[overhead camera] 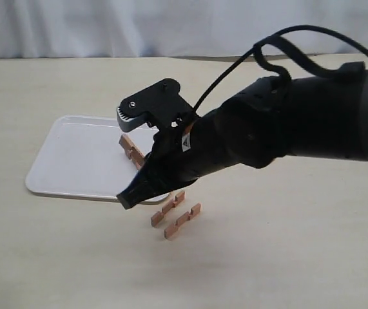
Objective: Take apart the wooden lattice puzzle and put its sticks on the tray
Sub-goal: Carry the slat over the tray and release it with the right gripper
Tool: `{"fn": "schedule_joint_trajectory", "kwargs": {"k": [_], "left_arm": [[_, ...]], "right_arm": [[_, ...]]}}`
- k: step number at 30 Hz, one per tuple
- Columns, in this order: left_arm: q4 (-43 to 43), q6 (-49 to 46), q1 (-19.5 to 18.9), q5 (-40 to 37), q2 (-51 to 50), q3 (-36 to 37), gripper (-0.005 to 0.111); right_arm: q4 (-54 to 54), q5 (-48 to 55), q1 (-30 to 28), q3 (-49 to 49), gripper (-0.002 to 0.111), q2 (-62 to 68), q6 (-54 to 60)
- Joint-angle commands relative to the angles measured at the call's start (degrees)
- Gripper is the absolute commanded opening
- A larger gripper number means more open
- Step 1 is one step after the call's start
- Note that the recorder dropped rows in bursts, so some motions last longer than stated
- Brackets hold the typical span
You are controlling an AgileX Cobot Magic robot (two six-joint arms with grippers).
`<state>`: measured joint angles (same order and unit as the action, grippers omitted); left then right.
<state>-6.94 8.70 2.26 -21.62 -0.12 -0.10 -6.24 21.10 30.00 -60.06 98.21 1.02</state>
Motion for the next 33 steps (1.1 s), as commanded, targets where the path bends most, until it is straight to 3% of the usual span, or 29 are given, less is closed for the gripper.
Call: {"fn": "schedule_joint_trajectory", "kwargs": {"k": [1, 8, 14, 26, 29, 33], "left_arm": [[0.0, 0.0, 0.5, 1.0, 0.1, 0.1, 0.000], [0.0, 0.0, 0.5, 1.0, 0.1, 0.1, 0.000], [0.0, 0.0, 0.5, 1.0, 0.1, 0.1, 0.000], [0.0, 0.0, 0.5, 1.0, 0.1, 0.1, 0.000], [0.0, 0.0, 0.5, 1.0, 0.1, 0.1, 0.000], [0.0, 0.0, 0.5, 1.0, 0.1, 0.1, 0.000]], "right_arm": [[-5.2, -2.2, 0.1, -4.7, 0.004, 6.2, 3.5], [-16.2, 11.7, 0.0, -23.3, 0.004, 19.8, 13.5], [-17.2, 12.3, 0.0, -35.5, 0.004, 29.4, 10.4], [-16.4, 5.7, 0.0, -39.2, 0.005, 34.4, 8.2], [-15.0, 5.6, 0.0, -39.2, 0.013, 34.4, 6.6], [-14.6, 5.7, 0.0, -39.2, 0.037, 34.4, 6.2]]}}
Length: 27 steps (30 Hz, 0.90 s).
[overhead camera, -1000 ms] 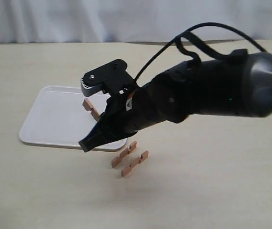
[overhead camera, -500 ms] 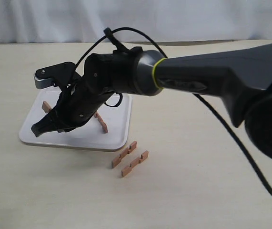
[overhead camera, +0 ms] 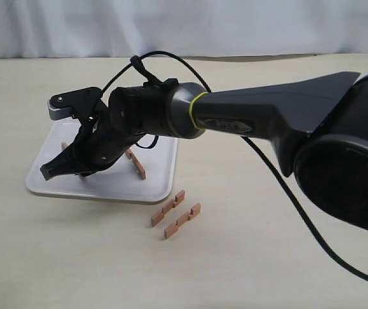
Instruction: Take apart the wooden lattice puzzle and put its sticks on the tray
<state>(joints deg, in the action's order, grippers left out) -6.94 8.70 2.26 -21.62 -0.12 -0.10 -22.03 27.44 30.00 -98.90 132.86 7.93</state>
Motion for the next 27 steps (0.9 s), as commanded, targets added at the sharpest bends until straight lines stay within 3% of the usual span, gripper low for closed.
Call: {"fn": "schedule_joint_trajectory", "kwargs": {"k": [1, 5, 17, 27], "left_arm": [[0.0, 0.0, 0.5, 1.0, 0.1, 0.1, 0.000], [0.0, 0.0, 0.5, 1.0, 0.1, 0.1, 0.000], [0.0, 0.0, 0.5, 1.0, 0.1, 0.1, 0.000], [0.0, 0.0, 0.5, 1.0, 0.1, 0.1, 0.000]], "right_arm": [[1.2, -0.5, 0.0, -0.3, 0.043, -0.5, -0.7], [4.0, 1.0, 0.0, -0.3, 0.056, -2.6, -0.7], [27.6, 22.0, 0.0, -0.3, 0.056, -12.1, -8.7], [30.3, 28.5, 0.0, 4.5, 0.050, -17.4, -5.3]]}}
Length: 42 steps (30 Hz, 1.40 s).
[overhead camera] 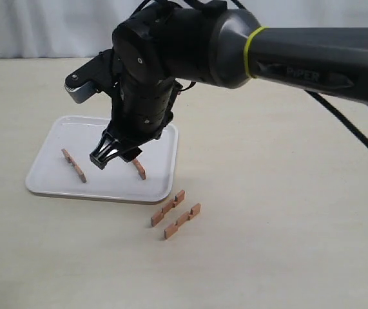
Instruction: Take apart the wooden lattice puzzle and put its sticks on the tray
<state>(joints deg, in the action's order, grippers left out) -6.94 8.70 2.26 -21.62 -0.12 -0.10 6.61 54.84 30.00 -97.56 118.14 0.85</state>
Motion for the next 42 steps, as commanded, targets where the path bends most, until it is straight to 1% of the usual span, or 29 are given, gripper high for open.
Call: {"fn": "schedule_joint_trajectory", "kwargs": {"k": [1, 5, 14, 20, 29, 36, 42], "left_arm": [[0.0, 0.0, 0.5, 1.0, 0.1, 0.1, 0.000], [0.0, 0.0, 0.5, 1.0, 0.1, 0.1, 0.000], [0.0, 0.0, 0.5, 1.0, 0.1, 0.1, 0.000], [0.0, 0.0, 0.5, 1.0, 0.1, 0.1, 0.000], [0.0, 0.0, 0.5, 1.0, 0.1, 0.1, 0.000], [0.0, 0.0, 0.5, 1.0, 0.1, 0.1, 0.000], [0.0, 0.0, 0.5, 1.0, 0.1, 0.1, 0.000]], "right_arm": [[2.0, 1.1, 0.0, 4.6, 0.049, -3.4, 2.7], [3.5, 1.2, 0.0, 9.8, 0.049, -5.8, 5.5], [3.3, 0.4, 0.0, 21.0, 0.049, -9.5, 14.9], [3.3, -5.7, 0.0, 27.1, 0.049, -9.6, 16.1], [1.1, -9.7, 0.0, 28.7, 0.049, -8.9, 15.8], [3.3, -9.4, 0.0, 28.7, 0.049, -7.2, 16.4], [6.5, -9.8, 0.0, 28.7, 0.049, -6.5, 25.0]]}}
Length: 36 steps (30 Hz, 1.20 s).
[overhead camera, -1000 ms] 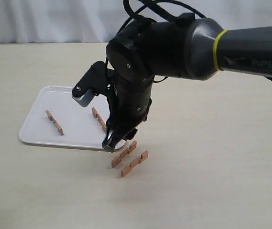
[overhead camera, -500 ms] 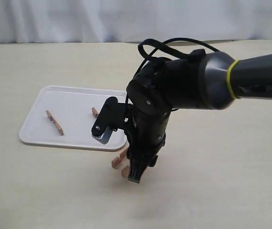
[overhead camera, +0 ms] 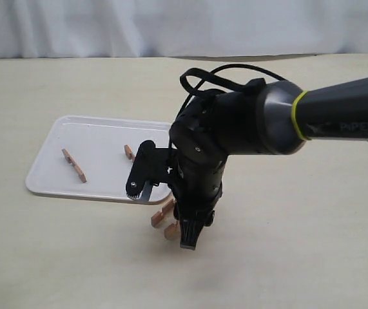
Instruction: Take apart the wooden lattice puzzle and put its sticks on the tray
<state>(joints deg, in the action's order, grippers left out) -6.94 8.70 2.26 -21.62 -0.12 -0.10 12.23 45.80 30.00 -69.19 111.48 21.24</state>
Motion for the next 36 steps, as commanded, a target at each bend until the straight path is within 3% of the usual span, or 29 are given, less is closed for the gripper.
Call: {"fn": "schedule_joint_trajectory", "kwargs": {"k": [1, 8, 15, 23, 32, 36], "left_arm": [[0.0, 0.0, 0.5, 1.0, 0.1, 0.1, 0.000], [0.0, 0.0, 0.5, 1.0, 0.1, 0.1, 0.000], [0.0, 0.0, 0.5, 1.0, 0.1, 0.1, 0.000], [0.0, 0.0, 0.5, 1.0, 0.1, 0.1, 0.000], [0.0, 0.0, 0.5, 1.0, 0.1, 0.1, 0.000], [0.0, 0.0, 0.5, 1.0, 0.1, 0.1, 0.000]], "right_arm": [[0.9, -1.0, 0.0, 0.3, 0.049, 0.5, 5.8], [0.9, -2.8, 0.0, 0.3, 0.049, 3.1, 14.4], [0.9, -4.2, 0.1, 0.3, 0.048, 3.8, 16.0], [-1.0, -3.9, 0.1, 0.3, 0.004, 3.8, 18.0], [-1.0, 1.6, 0.1, 0.3, 0.004, -0.5, 19.0], [-1.3, -1.9, 0.1, 0.3, 0.004, -4.8, 18.7]]}}
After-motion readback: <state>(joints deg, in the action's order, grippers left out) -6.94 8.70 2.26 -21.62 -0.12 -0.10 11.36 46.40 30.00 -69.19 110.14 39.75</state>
